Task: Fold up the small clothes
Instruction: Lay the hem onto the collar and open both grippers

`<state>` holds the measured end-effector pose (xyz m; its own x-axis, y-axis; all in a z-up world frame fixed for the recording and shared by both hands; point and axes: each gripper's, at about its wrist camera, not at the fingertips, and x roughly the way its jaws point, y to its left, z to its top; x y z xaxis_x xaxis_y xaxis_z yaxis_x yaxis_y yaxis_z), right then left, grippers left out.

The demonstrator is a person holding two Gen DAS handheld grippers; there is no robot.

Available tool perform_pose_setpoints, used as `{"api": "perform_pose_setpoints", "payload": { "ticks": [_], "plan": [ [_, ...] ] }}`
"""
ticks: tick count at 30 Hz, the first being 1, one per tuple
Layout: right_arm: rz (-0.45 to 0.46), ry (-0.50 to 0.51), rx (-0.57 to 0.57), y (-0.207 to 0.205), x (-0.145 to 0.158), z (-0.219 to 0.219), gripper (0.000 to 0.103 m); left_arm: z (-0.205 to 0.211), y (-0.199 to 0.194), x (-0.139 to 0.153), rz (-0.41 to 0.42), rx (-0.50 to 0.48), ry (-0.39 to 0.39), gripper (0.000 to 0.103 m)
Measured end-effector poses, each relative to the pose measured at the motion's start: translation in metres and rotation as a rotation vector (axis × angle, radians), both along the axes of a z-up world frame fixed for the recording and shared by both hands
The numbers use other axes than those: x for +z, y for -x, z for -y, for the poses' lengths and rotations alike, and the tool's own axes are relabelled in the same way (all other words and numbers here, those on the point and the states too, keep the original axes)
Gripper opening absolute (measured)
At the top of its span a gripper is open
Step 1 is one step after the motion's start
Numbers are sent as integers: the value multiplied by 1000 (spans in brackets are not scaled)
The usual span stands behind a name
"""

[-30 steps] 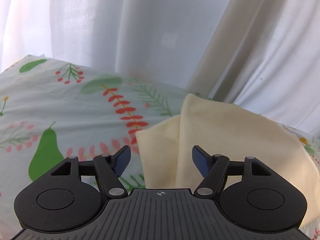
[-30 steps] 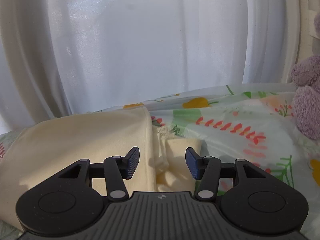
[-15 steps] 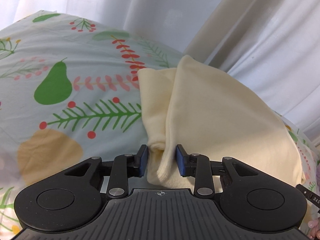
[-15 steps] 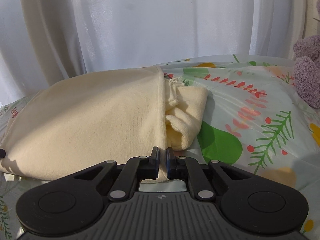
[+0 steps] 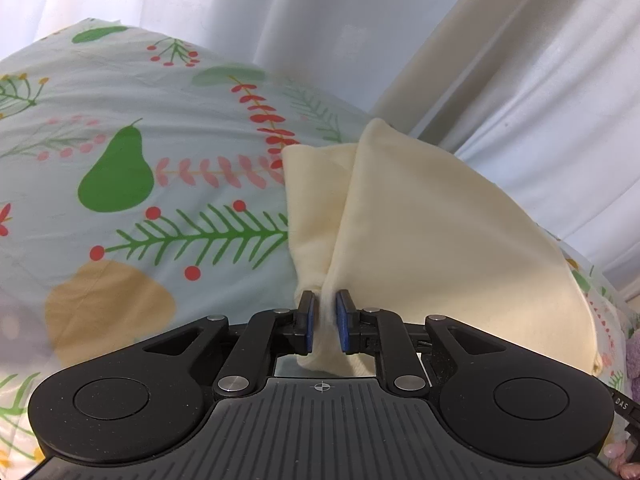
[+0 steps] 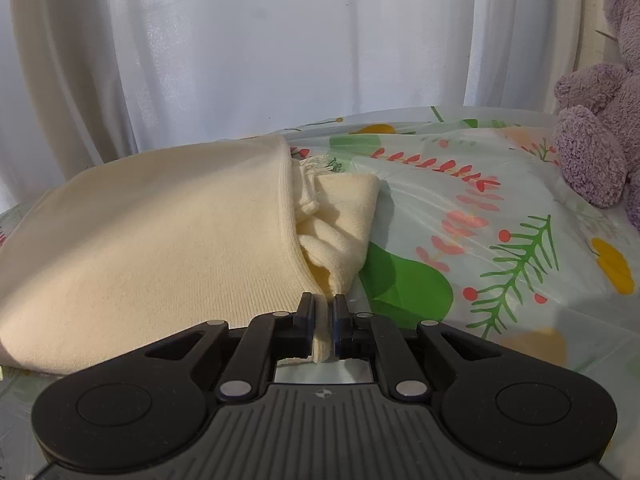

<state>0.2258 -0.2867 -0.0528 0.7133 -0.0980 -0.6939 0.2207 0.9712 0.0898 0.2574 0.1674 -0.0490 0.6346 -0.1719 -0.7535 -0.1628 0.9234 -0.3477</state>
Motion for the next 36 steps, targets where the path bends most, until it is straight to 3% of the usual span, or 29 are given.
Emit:
{"api": "perform_pose_setpoints", "payload": {
  "ticks": [2,3,7,13,17,20,23,26,28,30,31,33,36],
  "plan": [
    [-4,12,-25,1,3,1,22,-4,2,1,9,19,-9,39],
    [0,20,-31,2,5,1,22,-9,3,2,21,31,7,41],
    [46,88,-46,9,16,-4,22,-24,-3,3,48,28,123,42],
    [104,67,49,13,21,-29,22,-29,-21,-9,57,-2,274,44],
    [104,52,139,13,18,-54,22,-34,-28,-18,31,23,332,37],
    [97,42,194,13,14,-68,22,-38,-29,-21,22,33,368,18],
    [88,57,234,12,9,-82,21,-42,-30,-25,18,28,414,10],
    [79,59,248,9,7,-87,22,-46,-30,-26,18,34,422,10],
    [71,54,259,9,6,-88,22,-49,-27,-25,9,58,425,18],
    [71,60,266,10,6,-88,22,-54,-23,-22,22,87,421,35],
    [72,59,267,10,6,-88,22,-57,-21,-22,28,91,407,38],
    [64,46,270,11,6,-86,22,-61,-22,-24,15,93,402,41],
    [51,27,269,11,3,-85,22,-66,-27,-32,-7,65,467,41]
  ]
}}
